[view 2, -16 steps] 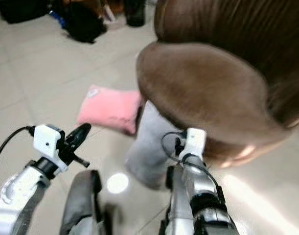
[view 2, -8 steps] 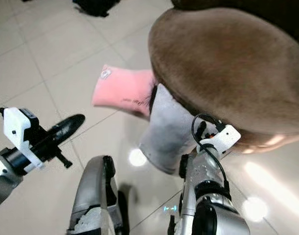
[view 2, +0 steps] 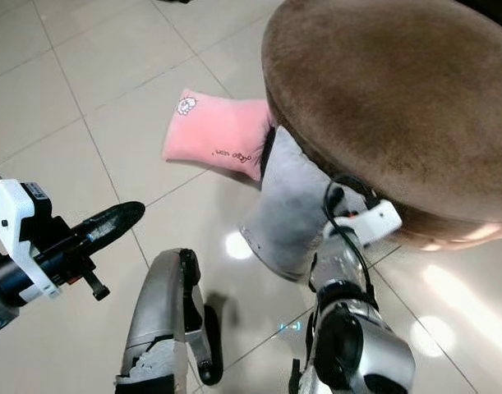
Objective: Move the pillow to the sofa from floor
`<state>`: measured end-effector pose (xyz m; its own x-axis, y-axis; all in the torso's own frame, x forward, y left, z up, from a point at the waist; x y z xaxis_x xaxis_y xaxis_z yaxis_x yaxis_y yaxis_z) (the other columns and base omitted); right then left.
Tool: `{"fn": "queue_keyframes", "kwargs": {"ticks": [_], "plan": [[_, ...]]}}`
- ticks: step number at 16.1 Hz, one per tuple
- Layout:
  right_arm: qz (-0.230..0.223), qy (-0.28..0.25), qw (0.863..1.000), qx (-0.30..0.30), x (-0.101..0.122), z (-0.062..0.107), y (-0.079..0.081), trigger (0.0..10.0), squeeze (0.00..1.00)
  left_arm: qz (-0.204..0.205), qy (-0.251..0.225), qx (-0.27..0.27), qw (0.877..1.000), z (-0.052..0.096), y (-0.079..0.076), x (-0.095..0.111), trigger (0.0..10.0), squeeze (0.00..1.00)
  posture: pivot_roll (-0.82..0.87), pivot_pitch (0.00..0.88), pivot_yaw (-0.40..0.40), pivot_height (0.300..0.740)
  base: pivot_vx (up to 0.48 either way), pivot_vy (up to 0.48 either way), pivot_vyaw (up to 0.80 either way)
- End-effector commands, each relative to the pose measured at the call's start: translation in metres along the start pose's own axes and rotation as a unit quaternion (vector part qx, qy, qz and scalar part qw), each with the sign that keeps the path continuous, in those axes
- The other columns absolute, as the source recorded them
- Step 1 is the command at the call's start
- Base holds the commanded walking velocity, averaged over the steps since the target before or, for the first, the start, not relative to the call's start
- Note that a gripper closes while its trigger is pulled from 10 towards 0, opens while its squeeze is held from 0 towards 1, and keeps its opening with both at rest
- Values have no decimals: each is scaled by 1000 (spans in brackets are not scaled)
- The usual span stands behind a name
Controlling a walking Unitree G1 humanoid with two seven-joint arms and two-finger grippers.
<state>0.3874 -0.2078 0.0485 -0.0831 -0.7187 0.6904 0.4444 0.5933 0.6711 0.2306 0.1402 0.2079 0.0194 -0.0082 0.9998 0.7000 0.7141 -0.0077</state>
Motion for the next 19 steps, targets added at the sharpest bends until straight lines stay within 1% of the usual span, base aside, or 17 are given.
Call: {"fn": "queue_keyframes", "kwargs": {"ticks": [1,2,3,4,5,6,8,13,19], "plan": [[3,23,1000,6,-17,5,1,10000,988,1,11,1,1000,5,-1,0,10000,0,327,338,199,506,0,0,0],[11,27,1000,12,-19,6,4,10000,624,2,12,1,1000,5,-1,0,10000,0,326,336,199,506,0,0,0],[43,45,998,27,-28,8,8,10000,0,4,15,-1,1000,5,-2,0,10000,0,323,330,198,506,0,0,0],[54,52,997,29,-31,9,9,10000,0,5,15,-1,1000,5,-2,0,10000,0,322,328,197,506,0,0,0],[56,52,997,30,-32,9,9,5137,0,5,16,-2,1000,5,-2,0,10000,0,322,328,197,506,0,0,0],[55,52,997,26,-32,10,6,0,0,6,17,-3,1000,4,-4,0,10000,0,322,329,196,506,0,0,0],[52,49,997,23,-32,10,4,0,0,9,19,-8,1000,3,-6,0,10000,0,324,328,197,506,0,0,0],[49,48,997,20,-33,11,2,0,0,10,22,-7,1000,5,-6,-1,10000,0,323,321,196,506,0,0,0],[46,47,998,19,-34,12,1,0,0,9,22,-7,1000,5,-7,0,10000,0,326,315,197,506,0,0,0]]}}
Point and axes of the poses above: a point about 5 cm out from each wrist's last joint towards the gripper, its own z axis pointing back from the gripper into the wrist, its own x axis along the axis of the wrist's last joint, y = z × x, the point moved 5 cm from there along -z, pointing out of the wrist towards the gripper
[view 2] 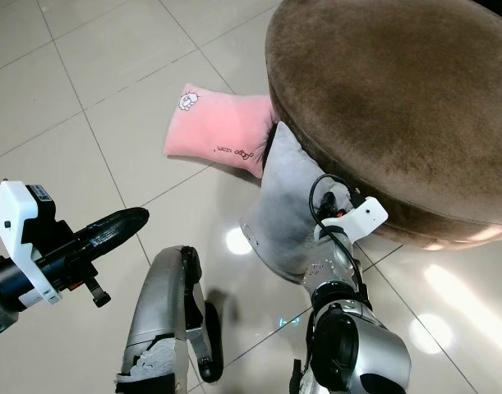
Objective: Move the pillow to the sofa from floor
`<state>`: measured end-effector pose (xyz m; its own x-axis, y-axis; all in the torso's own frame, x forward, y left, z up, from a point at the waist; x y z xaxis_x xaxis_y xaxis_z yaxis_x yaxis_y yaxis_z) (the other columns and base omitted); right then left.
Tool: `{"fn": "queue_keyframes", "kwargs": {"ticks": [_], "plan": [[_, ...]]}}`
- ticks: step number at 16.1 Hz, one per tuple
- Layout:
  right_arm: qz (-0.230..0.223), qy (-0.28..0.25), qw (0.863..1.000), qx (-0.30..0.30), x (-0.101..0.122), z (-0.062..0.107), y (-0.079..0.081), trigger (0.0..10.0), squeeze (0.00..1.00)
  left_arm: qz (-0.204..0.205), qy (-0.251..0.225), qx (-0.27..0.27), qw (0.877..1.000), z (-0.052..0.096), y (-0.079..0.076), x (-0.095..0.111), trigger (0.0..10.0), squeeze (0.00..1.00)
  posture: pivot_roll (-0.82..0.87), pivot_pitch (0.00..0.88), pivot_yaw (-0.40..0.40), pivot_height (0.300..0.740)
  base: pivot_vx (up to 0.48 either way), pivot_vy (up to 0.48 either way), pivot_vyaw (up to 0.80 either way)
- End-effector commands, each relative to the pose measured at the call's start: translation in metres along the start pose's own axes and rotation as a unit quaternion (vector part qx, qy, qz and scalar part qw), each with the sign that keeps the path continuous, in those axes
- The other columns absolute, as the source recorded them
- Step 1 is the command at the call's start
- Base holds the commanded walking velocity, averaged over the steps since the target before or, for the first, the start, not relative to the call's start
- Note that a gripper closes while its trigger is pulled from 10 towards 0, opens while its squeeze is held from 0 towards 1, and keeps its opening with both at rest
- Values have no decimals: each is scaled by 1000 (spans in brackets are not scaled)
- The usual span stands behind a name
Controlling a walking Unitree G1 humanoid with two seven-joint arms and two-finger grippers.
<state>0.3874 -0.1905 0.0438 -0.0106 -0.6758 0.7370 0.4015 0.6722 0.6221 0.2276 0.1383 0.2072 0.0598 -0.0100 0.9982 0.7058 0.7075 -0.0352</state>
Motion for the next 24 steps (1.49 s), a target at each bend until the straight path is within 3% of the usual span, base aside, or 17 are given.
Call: {"fn": "queue_keyframes", "kwargs": {"ticks": [1,7,11,14,15,16,17,19,21,22,23,24], "plan": [[1,28,1000,-5,-19,6,-4,0,0,-5,7,-2,1000,4,-4,1,10000,0,326,315,197,506,0,0,0],[-4,27,1000,4,-19,7,-2,0,0,-2,8,-2,1000,2,-4,-2,10000,0,307,294,189,506,0,0,0],[-35,20,999,30,-22,9,10,0,0,5,-2,6,1000,-12,2,-12,10000,0,203,231,153,506,0,0,0],[-54,-10,994,92,-13,14,39,0,0,15,-23,62,998,-22,25,-26,10000,0,95,169,104,506,0,0,0],[-50,-16,989,138,-6,19,60,0,0,19,-35,76,996,-28,27,-30,10000,0,50,140,89,506,0,0,0],[-49,-20,987,151,-3,22,66,0,0,20,-38,78,996,-28,26,-30,10000,0,50,140,89,506,0,0,0],[-57,-41,978,195,17,37,93,0,0,17,-48,91,995,-29,25,-30,10000,0,4,109,78,506,0,0,0],[-63,-60,972,219,38,51,109,0,0,15,-68,107,992,-34,28,-25,10000,0,-18,82,66,506,0,0,0],[-44,-119,957,260,98,88,135,0,0,-13,-114,113,987,-51,28,0,10000,0,-51,52,58,506,0,0,0],[-44,-137,952,271,117,96,144,3412,0,-8,-112,118,987,-59,30,3,10000,0,-66,34,66,506,0,0,0],[-14,-152,948,280,129,106,152,10000,0,-15,-111,118,987,-65,29,6,10000,0,-68,25,69,506,0,0,0],[-1,-159,943,291,136,114,157,10000,0,-17,-116,115,986,-68,28,9,10000,0,-77,11,76,506,0,0,0]]}}
Point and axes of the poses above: a point about 5 cm out from each wrist's last joint towards the gripper, its own z axis pointing back from the gripper into the wrist, its own x axis along the axis of the wrist's last joint, y = z × x, the point moved 5 cm from there along -z, pointing out of the wrist towards the gripper
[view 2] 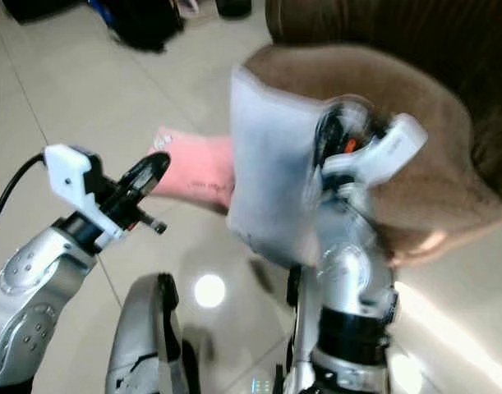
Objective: Move the pillow to the sofa from floor
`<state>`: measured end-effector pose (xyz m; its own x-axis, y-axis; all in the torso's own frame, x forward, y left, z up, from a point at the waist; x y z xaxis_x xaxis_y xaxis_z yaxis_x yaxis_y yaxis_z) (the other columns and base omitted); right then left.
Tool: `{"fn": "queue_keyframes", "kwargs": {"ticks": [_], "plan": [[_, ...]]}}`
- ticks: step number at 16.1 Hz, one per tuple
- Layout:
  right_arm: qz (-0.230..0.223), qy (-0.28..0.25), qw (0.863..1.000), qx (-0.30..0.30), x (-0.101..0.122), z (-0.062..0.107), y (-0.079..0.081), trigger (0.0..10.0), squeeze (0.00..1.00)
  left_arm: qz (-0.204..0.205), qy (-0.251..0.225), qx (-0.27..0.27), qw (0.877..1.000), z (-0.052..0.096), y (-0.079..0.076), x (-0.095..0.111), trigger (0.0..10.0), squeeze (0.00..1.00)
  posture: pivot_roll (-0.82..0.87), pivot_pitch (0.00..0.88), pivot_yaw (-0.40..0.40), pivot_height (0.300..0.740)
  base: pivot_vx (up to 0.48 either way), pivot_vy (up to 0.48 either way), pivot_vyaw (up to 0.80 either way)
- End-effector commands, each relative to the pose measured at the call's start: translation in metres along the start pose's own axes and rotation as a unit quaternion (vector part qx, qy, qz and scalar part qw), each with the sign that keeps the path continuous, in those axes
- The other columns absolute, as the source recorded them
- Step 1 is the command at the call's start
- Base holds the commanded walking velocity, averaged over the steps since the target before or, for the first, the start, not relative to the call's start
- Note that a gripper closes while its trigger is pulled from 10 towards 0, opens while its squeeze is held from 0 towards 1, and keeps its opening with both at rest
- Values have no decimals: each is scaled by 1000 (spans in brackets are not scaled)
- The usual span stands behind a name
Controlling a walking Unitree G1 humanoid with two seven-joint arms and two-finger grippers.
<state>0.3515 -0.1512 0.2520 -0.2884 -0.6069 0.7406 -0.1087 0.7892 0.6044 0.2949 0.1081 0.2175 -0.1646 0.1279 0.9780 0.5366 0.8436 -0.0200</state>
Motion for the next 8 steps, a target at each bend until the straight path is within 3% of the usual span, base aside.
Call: {"fn": "queue_keyframes", "kwargs": {"ticks": [1,4,8], "plan": [[17,-41,998,47,26,4,30,10000,0,-10,-2,9,1000,-6,3,0,10000,0,-87,3,83,506,0,0,0],[16,-54,996,62,44,9,47,10000,0,-12,-36,40,998,-18,11,12,10000,0,-97,0,87,534,0,0,0],[20,-29,998,50,33,11,41,10000,0,-37,-18,62,997,-15,14,3,10000,0,-87,0,68,569,0,0,0]]}}
Point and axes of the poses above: a point about 5 cm out from each wrist's last joint towards the gripper, its own z axis pointing back from the gripper into the wrist, its own x axis along the axis of the wrist's last joint, y = z × x, the point moved 5 cm from there along -z, pointing out of the wrist towards the gripper
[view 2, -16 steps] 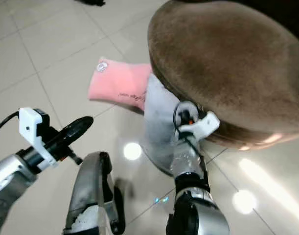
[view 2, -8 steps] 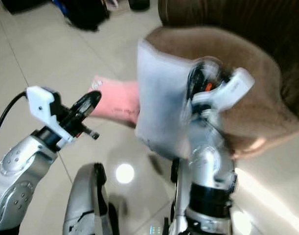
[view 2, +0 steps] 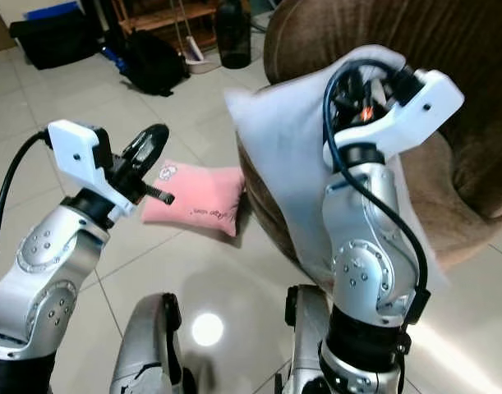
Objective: Move the pillow to the sofa from floor
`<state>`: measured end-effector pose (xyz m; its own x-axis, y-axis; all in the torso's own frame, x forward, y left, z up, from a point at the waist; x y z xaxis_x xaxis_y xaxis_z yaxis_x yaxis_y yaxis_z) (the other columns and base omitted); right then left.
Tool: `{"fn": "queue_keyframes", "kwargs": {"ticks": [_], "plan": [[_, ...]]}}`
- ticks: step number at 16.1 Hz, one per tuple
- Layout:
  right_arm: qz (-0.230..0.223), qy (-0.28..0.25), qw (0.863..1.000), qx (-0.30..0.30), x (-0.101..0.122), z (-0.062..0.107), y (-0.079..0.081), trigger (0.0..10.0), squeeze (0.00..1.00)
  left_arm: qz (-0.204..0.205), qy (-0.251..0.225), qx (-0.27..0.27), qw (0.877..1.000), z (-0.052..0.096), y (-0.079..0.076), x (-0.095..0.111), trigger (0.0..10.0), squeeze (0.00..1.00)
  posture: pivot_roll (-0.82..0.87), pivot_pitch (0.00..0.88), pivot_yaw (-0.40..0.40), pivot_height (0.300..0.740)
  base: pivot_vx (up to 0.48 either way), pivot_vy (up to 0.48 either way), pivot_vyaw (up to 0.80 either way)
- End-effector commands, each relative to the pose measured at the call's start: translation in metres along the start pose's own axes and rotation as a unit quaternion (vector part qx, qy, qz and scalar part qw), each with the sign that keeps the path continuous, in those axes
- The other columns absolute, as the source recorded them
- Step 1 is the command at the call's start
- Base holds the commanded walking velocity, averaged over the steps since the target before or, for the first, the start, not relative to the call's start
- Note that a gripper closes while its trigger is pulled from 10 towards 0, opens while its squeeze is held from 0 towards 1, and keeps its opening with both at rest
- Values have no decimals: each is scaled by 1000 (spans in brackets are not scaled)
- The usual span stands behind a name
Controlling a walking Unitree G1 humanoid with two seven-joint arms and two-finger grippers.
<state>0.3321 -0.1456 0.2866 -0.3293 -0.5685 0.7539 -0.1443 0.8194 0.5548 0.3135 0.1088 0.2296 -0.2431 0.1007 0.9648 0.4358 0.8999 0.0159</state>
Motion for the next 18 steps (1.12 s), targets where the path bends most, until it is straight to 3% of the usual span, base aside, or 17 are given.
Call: {"fn": "queue_keyframes", "kwargs": {"ticks": [1,4,10,14,18], "plan": [[0,-6,1000,23,4,2,13,10000,0,-9,14,7,1000,3,2,-8,10000,0,-79,0,62,574,0,0,0],[36,17,999,14,-10,2,3,10000,0,-68,55,19,996,13,6,-29,10000,0,-72,5,45,599,0,0,0],[61,23,998,18,-10,1,-4,10000,0,-110,41,22,993,8,8,-20,10000,0,-66,0,30,639,0,0,0],[64,24,998,11,-12,3,-8,10000,0,-105,28,37,993,3,14,-14,10000,0,-73,0,41,659,0,0,0],[62,22,998,7,-12,5,-10,10000,0,-99,31,28,994,1,7,-18,10000,0,-75,0,47,689,0,0,0]]}}
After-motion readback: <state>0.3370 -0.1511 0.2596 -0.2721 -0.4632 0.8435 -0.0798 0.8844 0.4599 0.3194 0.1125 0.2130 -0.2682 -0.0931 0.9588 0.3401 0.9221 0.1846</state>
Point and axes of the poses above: a point about 5 cm out from each wrist's last joint towards the gripper, its own z axis pointing back from the gripper into the wrist, its own x axis along the axis of the wrist's last joint, y = z × x, the point moved 5 cm from there along -z, pointing out of the wrist towards the gripper
